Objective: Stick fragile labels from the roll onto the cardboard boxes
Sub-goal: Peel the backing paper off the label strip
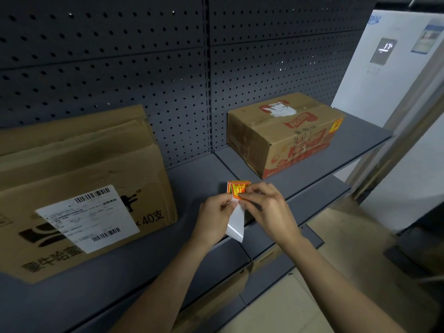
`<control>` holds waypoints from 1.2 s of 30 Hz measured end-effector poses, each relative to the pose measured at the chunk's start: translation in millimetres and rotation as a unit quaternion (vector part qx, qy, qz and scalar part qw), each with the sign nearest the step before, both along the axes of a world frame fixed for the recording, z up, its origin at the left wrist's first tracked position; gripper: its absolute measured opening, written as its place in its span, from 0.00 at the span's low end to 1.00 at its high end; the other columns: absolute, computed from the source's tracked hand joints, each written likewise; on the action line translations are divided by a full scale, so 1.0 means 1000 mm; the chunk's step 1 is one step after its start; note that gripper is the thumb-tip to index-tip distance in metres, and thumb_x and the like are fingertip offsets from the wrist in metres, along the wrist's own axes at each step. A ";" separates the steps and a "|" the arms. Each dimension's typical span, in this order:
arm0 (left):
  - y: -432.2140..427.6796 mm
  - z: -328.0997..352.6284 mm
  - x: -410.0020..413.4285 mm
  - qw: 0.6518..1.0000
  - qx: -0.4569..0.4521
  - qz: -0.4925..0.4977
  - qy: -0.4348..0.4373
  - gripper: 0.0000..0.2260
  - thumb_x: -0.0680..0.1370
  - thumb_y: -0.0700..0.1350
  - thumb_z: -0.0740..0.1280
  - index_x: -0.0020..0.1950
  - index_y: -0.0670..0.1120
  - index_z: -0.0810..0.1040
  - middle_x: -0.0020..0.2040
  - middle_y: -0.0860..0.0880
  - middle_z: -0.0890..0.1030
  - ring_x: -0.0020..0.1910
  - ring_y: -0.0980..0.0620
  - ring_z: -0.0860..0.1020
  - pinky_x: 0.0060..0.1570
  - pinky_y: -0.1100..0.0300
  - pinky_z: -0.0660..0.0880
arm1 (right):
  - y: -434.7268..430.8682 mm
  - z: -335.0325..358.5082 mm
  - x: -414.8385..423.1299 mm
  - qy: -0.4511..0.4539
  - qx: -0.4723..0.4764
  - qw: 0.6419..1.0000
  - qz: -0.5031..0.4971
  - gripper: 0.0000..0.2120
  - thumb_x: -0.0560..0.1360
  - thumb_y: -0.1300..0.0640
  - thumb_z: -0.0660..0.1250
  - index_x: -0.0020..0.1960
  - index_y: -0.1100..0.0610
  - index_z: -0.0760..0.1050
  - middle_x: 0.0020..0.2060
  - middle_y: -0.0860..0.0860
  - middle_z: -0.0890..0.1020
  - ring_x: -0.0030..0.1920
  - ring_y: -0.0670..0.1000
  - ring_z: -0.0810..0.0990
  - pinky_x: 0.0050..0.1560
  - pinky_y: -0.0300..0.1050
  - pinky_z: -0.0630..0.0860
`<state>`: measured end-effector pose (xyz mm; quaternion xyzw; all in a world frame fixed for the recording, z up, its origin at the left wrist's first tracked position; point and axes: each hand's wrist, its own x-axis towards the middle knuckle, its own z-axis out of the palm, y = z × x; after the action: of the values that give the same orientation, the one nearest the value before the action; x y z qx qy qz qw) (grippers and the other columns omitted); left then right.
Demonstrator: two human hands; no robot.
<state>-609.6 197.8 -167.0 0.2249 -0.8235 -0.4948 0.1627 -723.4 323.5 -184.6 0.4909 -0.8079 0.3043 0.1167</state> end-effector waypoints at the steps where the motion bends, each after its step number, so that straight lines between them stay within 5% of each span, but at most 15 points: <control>1: 0.000 0.000 0.000 1.000 -0.002 -0.002 0.002 0.07 0.81 0.43 0.65 0.46 0.42 0.79 0.42 0.46 0.81 0.44 0.50 0.79 0.39 0.60 0.73 | 0.000 -0.001 -0.001 -0.001 0.001 1.000 0.000 0.17 0.79 0.46 0.62 0.57 0.54 0.84 0.52 0.51 0.80 0.51 0.55 0.78 0.49 0.54 0.77; 4: -0.002 -0.002 -0.001 1.000 -0.007 -0.003 0.004 0.07 0.80 0.43 0.66 0.47 0.41 0.80 0.43 0.45 0.82 0.45 0.47 0.80 0.42 0.53 0.76 | 0.000 -0.002 -0.002 0.018 0.005 1.000 -0.003 0.14 0.78 0.50 0.65 0.57 0.55 0.84 0.52 0.51 0.80 0.51 0.56 0.79 0.48 0.55 0.77; 14: -0.007 -0.007 -0.006 1.000 -0.016 -0.001 -0.001 0.09 0.80 0.45 0.66 0.45 0.40 0.78 0.40 0.42 0.81 0.40 0.46 0.78 0.37 0.59 0.71 | -0.005 0.001 0.001 0.045 0.014 0.998 -0.034 0.16 0.79 0.48 0.59 0.54 0.54 0.83 0.52 0.50 0.81 0.50 0.57 0.80 0.46 0.55 0.77; 20: -0.008 -0.006 -0.007 1.000 -0.021 -0.002 -0.004 0.09 0.80 0.45 0.66 0.44 0.40 0.77 0.40 0.42 0.81 0.40 0.46 0.79 0.36 0.53 0.74 | -0.007 0.000 0.005 0.057 0.017 0.996 -0.059 0.15 0.79 0.48 0.59 0.51 0.54 0.81 0.50 0.49 0.81 0.49 0.55 0.80 0.45 0.53 0.75; 32: -0.008 0.001 -0.009 0.999 0.010 0.015 -0.030 0.06 0.80 0.47 0.66 0.47 0.46 0.79 0.41 0.51 0.82 0.39 0.57 0.79 0.33 0.65 0.71 | -0.010 0.005 0.006 0.059 0.043 0.994 -0.082 0.15 0.81 0.48 0.57 0.50 0.54 0.80 0.48 0.50 0.81 0.46 0.55 0.80 0.44 0.51 0.74; 36: -0.008 0.003 -0.010 0.999 0.023 0.017 -0.033 0.10 0.79 0.48 0.67 0.42 0.43 0.78 0.39 0.49 0.82 0.39 0.52 0.79 0.34 0.61 0.72 | -0.010 0.011 0.007 0.070 0.060 0.992 -0.089 0.16 0.81 0.48 0.56 0.48 0.54 0.79 0.46 0.50 0.80 0.45 0.54 0.79 0.45 0.51 0.73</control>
<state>-619.6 189.5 -163.7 0.2585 -0.8131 -0.5030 0.1381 -716.9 313.8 -173.9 0.4433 -0.8549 0.2089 0.1702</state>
